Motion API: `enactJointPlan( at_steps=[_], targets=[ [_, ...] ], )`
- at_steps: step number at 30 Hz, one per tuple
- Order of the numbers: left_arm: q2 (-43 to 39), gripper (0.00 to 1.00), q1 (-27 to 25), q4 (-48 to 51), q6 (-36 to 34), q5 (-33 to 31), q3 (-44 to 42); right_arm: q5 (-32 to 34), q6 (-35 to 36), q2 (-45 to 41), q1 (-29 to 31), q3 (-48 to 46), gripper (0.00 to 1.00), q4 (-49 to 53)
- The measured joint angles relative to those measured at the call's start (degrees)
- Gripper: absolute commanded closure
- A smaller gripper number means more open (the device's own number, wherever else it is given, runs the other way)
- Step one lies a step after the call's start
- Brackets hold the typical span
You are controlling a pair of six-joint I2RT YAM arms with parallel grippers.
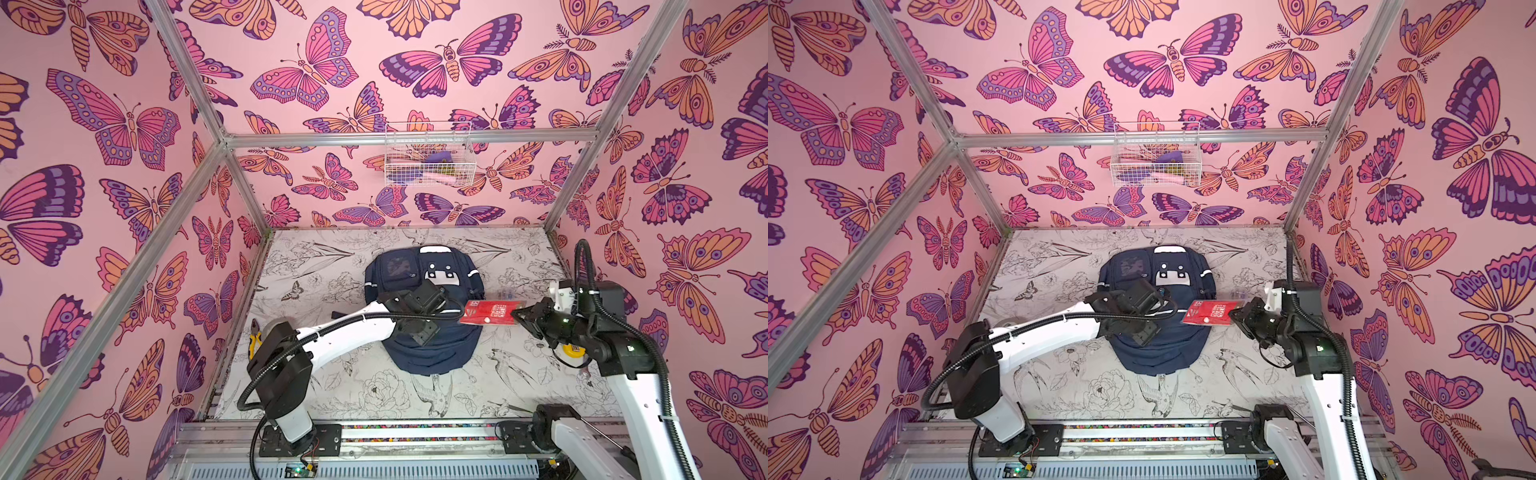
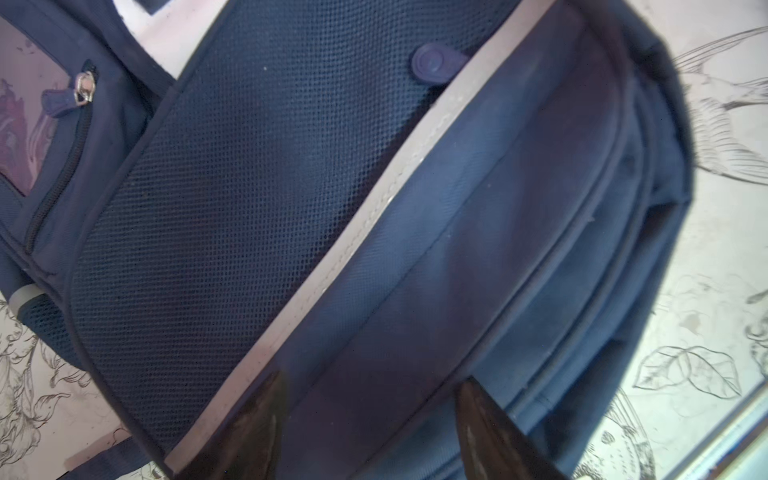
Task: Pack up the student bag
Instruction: 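Move the red pencil case to the backpack's lower pocket while left holds it open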
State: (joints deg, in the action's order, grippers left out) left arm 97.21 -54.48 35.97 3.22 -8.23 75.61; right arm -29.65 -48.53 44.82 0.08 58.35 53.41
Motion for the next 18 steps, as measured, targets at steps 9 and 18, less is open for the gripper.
enactJointPlan(
  at_steps=[9,18],
  targets=[
    [0.4,0.84,-1.2,0.1,-1.5,-1.1,0.5,0.0,0.6,0.0,0.0,0.0,1.00,1.6],
    [-0.7,1.00,-1.3,0.6,-1.6,-4.9,2.3,-1.7,2.1,-0.5,0.0,0.0,1.00,2.2]
  ],
)
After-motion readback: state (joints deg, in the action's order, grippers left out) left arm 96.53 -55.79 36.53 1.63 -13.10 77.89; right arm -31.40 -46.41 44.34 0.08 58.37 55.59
